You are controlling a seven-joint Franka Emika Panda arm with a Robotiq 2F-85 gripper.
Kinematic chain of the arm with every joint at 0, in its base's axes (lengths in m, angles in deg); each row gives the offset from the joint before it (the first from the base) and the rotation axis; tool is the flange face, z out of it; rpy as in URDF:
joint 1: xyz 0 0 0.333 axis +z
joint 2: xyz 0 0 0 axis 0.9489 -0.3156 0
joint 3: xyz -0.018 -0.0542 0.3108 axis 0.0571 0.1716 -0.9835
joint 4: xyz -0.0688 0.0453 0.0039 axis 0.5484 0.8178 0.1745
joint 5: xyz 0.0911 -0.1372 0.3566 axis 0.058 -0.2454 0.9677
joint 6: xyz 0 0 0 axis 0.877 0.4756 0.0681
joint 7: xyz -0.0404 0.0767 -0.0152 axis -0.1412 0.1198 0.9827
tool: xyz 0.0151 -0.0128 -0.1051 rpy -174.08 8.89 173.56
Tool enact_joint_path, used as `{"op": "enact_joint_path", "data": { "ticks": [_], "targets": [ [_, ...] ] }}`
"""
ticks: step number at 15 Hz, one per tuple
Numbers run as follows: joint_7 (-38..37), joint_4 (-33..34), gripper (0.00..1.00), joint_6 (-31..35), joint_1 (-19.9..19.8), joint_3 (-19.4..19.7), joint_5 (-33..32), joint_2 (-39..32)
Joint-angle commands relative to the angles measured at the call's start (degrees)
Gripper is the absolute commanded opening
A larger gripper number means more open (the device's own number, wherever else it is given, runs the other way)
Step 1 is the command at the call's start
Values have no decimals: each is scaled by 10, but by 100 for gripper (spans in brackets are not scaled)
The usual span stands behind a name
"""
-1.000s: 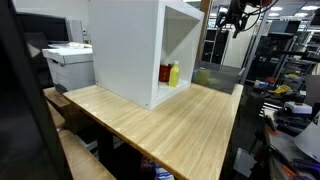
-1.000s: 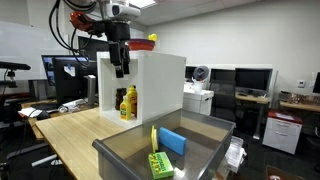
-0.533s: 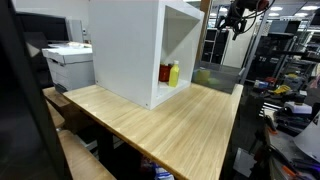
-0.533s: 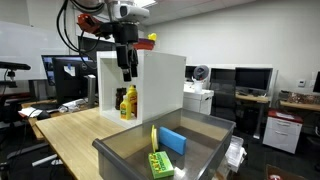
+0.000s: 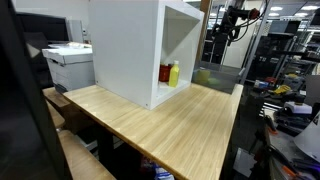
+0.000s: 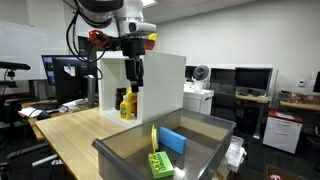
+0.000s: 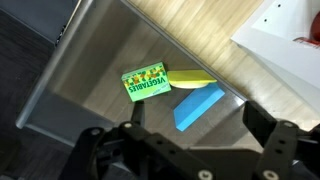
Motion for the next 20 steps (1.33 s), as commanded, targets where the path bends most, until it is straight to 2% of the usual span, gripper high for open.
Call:
{"op": "enact_joint_path", "data": {
  "ticks": [1,6,7,20],
  "targets": [
    [-18,13,100,19,4,4,0,-25],
    [-29,41,100,19,1,19,9,-52],
    [-9,27,100,20,5,19,1,-41],
    [-15,37,100,16,6,21,-3,-50]
  ]
}}
